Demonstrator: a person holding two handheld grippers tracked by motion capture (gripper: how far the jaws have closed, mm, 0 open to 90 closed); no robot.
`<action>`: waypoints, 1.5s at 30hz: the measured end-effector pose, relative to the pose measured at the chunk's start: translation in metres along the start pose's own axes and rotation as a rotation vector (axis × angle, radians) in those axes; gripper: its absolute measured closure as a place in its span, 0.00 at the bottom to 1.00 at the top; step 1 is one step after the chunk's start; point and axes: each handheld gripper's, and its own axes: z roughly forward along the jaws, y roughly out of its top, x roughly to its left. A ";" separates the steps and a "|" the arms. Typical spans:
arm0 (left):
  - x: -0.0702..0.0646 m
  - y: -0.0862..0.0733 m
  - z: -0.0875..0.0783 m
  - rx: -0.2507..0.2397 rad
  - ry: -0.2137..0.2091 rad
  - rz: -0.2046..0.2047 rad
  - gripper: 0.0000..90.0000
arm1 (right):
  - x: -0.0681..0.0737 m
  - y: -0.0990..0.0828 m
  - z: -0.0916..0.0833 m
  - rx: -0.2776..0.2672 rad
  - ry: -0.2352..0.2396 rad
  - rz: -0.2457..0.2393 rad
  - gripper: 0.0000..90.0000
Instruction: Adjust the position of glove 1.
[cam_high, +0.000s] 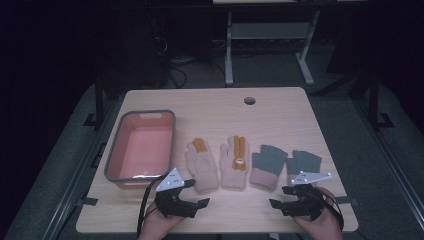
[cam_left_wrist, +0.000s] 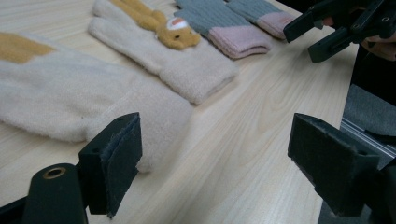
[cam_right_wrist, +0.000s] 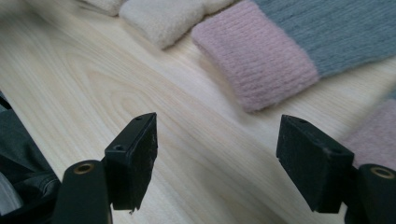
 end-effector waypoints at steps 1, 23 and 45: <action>0.000 0.000 -0.001 -0.002 0.000 0.006 0.20 | 0.001 0.000 0.000 0.004 0.001 0.004 0.32; 0.000 0.000 -0.002 -0.003 0.001 -0.006 0.20 | 0.007 0.030 0.002 0.074 0.035 -0.038 0.31; -0.001 0.001 -0.003 -0.022 0.002 -0.004 0.20 | 0.013 0.089 0.007 0.097 0.064 -0.103 0.31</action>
